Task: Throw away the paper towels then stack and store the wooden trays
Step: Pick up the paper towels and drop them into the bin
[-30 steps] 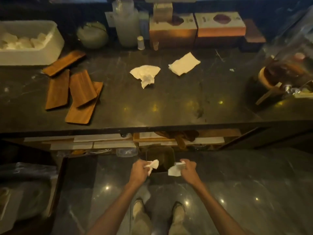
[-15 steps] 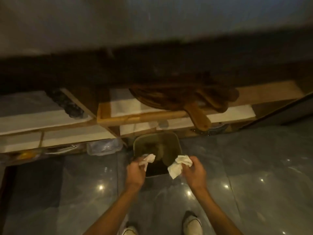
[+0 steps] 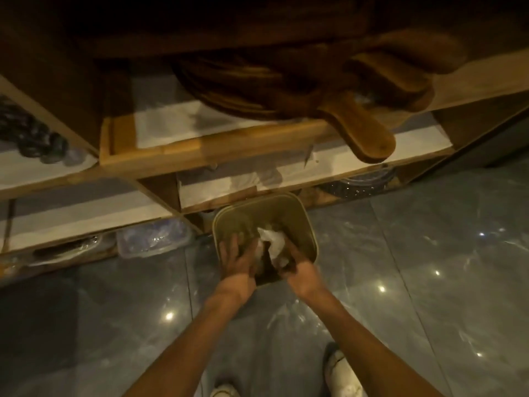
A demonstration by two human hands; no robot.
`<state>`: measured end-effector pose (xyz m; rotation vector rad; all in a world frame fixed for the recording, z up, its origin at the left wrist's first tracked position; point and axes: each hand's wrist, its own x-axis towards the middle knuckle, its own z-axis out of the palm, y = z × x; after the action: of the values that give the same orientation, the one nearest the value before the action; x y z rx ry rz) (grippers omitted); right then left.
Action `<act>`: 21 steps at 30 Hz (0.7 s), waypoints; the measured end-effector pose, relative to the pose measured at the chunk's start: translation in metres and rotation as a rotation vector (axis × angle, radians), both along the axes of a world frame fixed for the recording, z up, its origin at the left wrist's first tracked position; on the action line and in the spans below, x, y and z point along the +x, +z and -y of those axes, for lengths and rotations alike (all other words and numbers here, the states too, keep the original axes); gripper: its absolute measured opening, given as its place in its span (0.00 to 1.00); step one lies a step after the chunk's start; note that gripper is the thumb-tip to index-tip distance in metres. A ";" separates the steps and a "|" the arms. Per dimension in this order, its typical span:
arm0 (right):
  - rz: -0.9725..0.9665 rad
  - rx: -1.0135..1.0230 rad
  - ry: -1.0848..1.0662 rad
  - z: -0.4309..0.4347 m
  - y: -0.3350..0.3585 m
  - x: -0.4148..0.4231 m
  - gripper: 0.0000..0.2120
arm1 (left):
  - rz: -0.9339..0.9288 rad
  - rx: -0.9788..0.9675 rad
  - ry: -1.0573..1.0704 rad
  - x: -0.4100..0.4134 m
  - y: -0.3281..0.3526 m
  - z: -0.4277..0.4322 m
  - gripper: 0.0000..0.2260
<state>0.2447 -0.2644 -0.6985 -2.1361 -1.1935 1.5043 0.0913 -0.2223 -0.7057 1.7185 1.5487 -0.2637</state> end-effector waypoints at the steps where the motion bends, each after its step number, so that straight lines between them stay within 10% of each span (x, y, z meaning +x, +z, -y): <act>1: 0.028 -0.007 0.030 0.006 0.005 0.001 0.33 | -0.038 0.028 -0.054 -0.005 0.007 0.002 0.29; 11: 0.398 0.169 0.423 0.022 0.175 0.026 0.25 | -0.277 0.231 -0.211 -0.033 0.202 0.008 0.16; 21: 0.528 0.471 0.516 0.044 0.448 0.064 0.38 | -0.124 0.401 0.057 0.023 0.482 0.053 0.18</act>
<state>0.3089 -0.3082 -0.2508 -2.0245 -2.1548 0.6716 0.1142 -0.2753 -0.2241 1.9882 1.8326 -0.0288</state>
